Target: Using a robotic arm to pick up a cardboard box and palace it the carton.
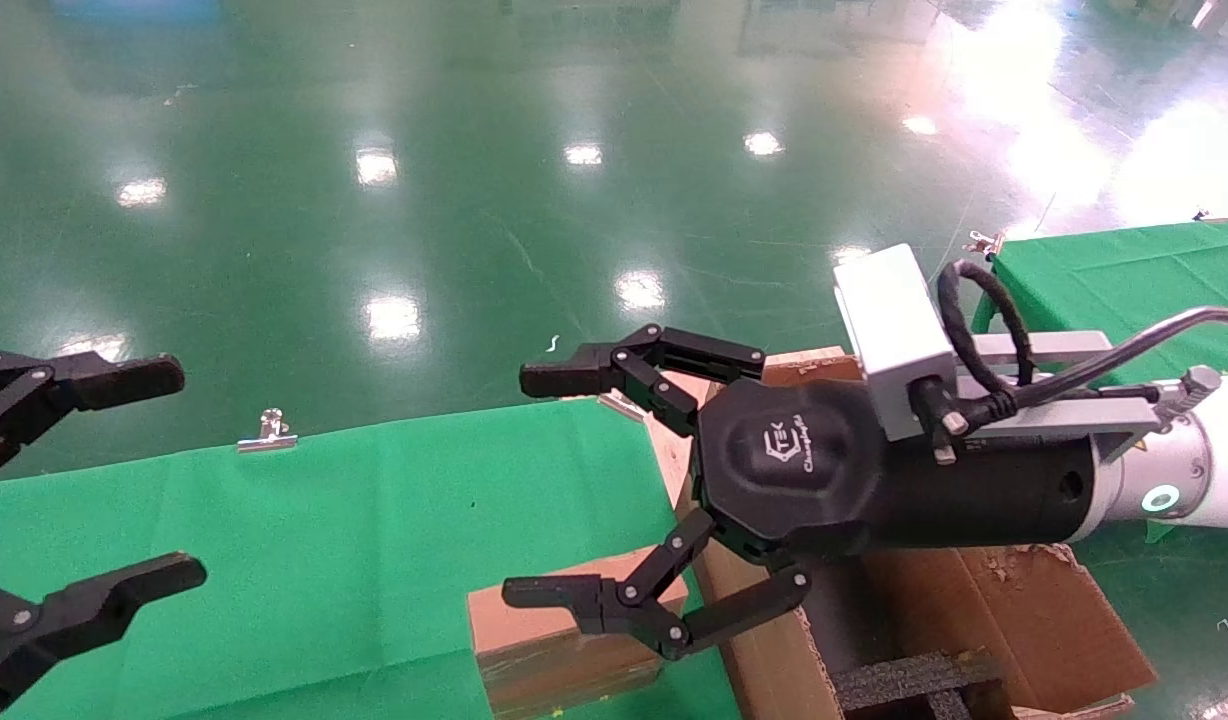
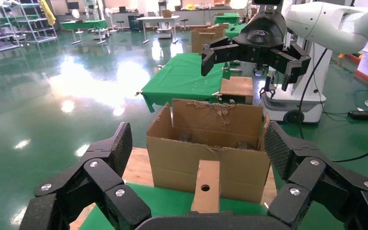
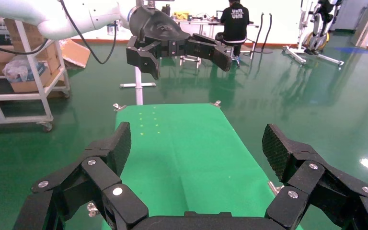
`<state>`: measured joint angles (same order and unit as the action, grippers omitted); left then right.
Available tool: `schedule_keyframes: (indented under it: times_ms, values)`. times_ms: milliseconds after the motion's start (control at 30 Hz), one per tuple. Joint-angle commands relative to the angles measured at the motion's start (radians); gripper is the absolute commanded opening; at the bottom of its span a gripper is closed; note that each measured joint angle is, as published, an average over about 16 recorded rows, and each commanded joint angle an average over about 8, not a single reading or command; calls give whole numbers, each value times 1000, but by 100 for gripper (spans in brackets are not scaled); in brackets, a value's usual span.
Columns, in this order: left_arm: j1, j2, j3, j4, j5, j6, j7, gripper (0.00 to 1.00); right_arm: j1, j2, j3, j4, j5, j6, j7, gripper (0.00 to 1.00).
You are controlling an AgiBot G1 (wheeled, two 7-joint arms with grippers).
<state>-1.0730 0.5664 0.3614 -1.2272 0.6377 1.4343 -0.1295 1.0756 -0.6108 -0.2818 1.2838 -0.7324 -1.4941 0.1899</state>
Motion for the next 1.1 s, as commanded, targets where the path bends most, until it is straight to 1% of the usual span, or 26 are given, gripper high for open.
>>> schedule_keyframes:
  times_ms: [33, 200, 333, 467, 667, 833, 1100]
  values:
    - [0, 0, 0, 0, 0, 0, 0, 0, 0, 0, 0, 0, 1, 0, 0, 100]
    - [0, 0, 0, 0, 0, 0, 0, 0, 5, 2, -9, 4, -19, -3, 3, 100]
    - [0, 0, 0, 0, 0, 0, 0, 0, 27, 0, -38, 9, -79, -8, 13, 100]
    - [0, 0, 0, 0, 0, 0, 0, 0, 67, -13, -83, 10, -173, -12, 29, 100]
    - [0, 0, 0, 0, 0, 0, 0, 0, 143, -52, -165, -13, -345, -26, 46, 100]
    - [0, 0, 0, 0, 0, 0, 0, 0, 210, -103, -233, -69, -473, -49, 41, 100]
    - [0, 0, 0, 0, 0, 0, 0, 0, 315, -201, -341, -179, -626, -73, 0, 100]
